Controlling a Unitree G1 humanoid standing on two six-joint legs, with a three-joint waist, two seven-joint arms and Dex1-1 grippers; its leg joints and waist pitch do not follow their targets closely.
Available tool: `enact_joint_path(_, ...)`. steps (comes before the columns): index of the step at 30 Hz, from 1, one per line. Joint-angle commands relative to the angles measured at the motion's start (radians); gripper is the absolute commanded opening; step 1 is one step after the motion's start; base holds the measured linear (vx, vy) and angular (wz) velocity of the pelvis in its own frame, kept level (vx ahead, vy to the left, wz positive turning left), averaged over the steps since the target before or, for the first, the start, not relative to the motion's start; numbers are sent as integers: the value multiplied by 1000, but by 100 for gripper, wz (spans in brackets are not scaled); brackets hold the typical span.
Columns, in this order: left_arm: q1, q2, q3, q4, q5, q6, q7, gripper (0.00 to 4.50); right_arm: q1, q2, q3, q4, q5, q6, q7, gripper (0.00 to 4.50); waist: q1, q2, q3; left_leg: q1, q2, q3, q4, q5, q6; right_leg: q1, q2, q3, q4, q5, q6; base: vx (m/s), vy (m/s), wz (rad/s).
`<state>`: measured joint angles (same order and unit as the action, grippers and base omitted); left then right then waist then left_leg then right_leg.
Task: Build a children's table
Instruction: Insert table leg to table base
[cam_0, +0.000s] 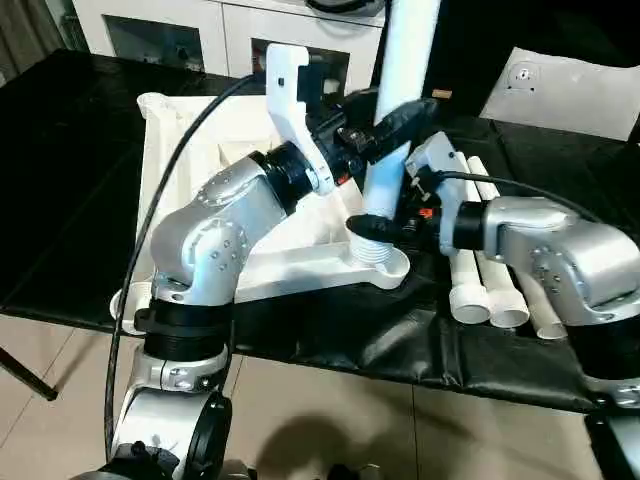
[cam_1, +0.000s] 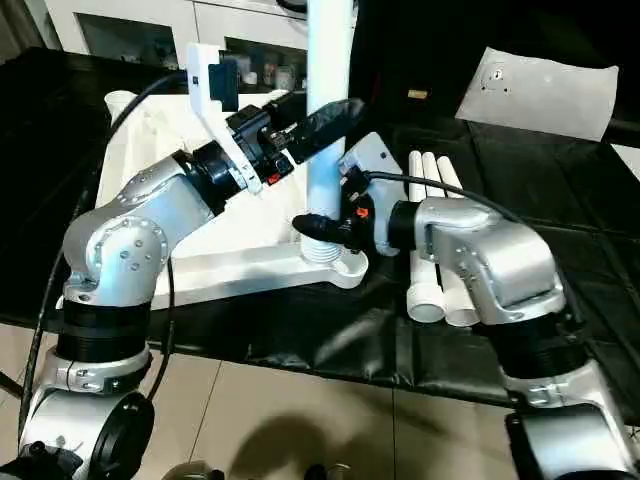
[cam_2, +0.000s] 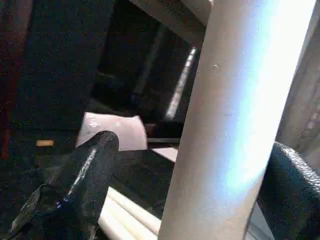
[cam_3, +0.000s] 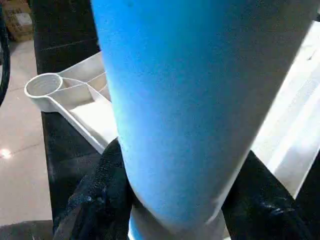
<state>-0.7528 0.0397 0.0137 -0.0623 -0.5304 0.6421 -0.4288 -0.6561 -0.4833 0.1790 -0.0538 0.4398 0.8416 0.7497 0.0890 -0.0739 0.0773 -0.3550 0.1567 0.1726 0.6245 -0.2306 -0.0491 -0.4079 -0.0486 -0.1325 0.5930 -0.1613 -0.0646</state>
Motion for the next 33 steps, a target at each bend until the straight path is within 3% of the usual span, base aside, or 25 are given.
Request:
enact_joint_path(1, 8, 4, -14, 9, 35, -3, 37, 390, 5, -2, -27, -9, 7, -17, 2, 196, 1, -7, -87, -5, 72, -32, -57, 66, 99, 74, -107, 74, -76, -302, 21, 0, 0, 0)
enact_joint_path(19, 38, -15, -33, -12, 53, -50, 60, 390, 9, 21, -34, -3, -5, -31, -11, 196, 1, -5, -87, -5, 72, -32, -57, 63, 101, 75, -109, 75, -76, -297, 5, 0, 0, 0)
enact_joint_path(23, 40, 4, -48, -11, 83, -66, 51, 390, 12, 22, -34, -6, -5, -31, -10, 195, 1, -3, -87, -4, 73, -33, -58, 64, 99, 75, -109, 75, -76, -295, 5, 0, 0, 0)
enact_joint_path(28, 51, 74, -127, -1, 187, -150, 4, 390, 18, 24, -36, -9, -3, -30, -9, 195, 0, -2, -87, -3, 74, -33, -59, 61, 95, 75, -111, 76, -74, -296, 14, 0, 0, 0)
enact_joint_path(33, 61, 95, -139, 2, 220, -207, -10, 383, 23, 26, -38, -11, -3, -30, -11, 195, 0, 0, -86, -3, 77, -34, -60, 56, 86, 75, -113, 77, -72, -277, -10, 0, 0, 0)
